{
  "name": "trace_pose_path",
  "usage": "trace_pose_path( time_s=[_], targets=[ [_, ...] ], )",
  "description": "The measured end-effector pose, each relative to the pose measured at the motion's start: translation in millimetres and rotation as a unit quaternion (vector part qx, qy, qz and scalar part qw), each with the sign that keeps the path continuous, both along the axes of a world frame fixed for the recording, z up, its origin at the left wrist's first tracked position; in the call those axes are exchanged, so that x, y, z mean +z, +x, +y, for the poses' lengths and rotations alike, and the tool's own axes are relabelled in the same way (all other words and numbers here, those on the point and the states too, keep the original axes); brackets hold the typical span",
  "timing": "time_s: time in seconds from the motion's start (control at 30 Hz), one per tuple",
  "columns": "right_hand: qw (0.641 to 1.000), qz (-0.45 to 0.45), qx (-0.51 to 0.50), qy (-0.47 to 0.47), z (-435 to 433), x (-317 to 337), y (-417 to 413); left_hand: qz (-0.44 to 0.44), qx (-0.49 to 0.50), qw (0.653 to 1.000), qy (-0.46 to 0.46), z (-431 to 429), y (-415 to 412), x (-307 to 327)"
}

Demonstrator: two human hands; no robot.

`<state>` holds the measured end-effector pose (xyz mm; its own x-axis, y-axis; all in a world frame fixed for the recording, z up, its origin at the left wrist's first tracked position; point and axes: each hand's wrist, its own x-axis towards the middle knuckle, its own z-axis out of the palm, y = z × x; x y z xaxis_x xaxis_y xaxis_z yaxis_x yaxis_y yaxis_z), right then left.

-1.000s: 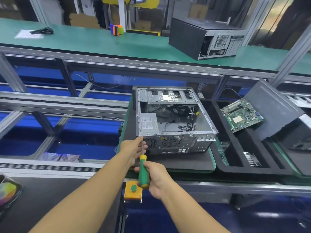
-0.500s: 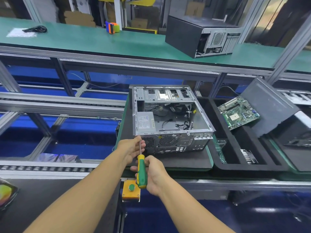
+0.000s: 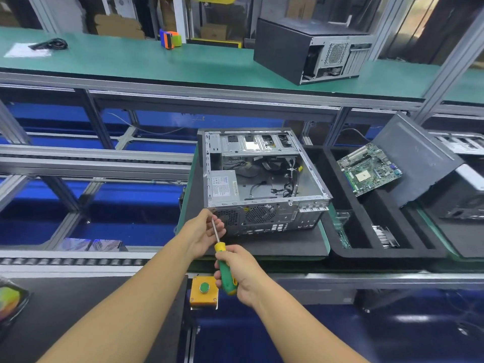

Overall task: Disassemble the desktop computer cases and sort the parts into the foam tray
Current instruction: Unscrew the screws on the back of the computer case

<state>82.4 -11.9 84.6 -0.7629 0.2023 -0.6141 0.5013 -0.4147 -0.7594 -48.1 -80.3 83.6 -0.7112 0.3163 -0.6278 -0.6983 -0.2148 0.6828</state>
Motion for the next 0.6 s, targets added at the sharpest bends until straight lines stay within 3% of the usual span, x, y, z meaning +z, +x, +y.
trace_pose_path(
  time_s=[0.1, 0.2, 0.33, 0.5, 0.6],
  targets=[
    [0.999, 0.005, 0.043, 0.025, 10, -3, 13, 0.015, 0.029, 0.999, -0.006, -4, 5, -5],
    [0.999, 0.039, 0.025, 0.009, 27, 0, 21, 0.016, 0.021, 0.998, -0.055, -2, 9, -9],
    [0.993, 0.100, -0.055, -0.009, 67, 14, 20, 0.060, -0.167, 0.974, -0.140, 32, 25, -10],
    [0.977, 0.149, -0.151, -0.005, 150, 26, 29, 0.102, -0.367, 0.924, -0.045, 125, 63, 2],
    [0.966, 0.147, -0.209, 0.029, 218, 24, 43, 0.159, -0.403, 0.899, -0.065, 189, 87, -7]
  ],
)
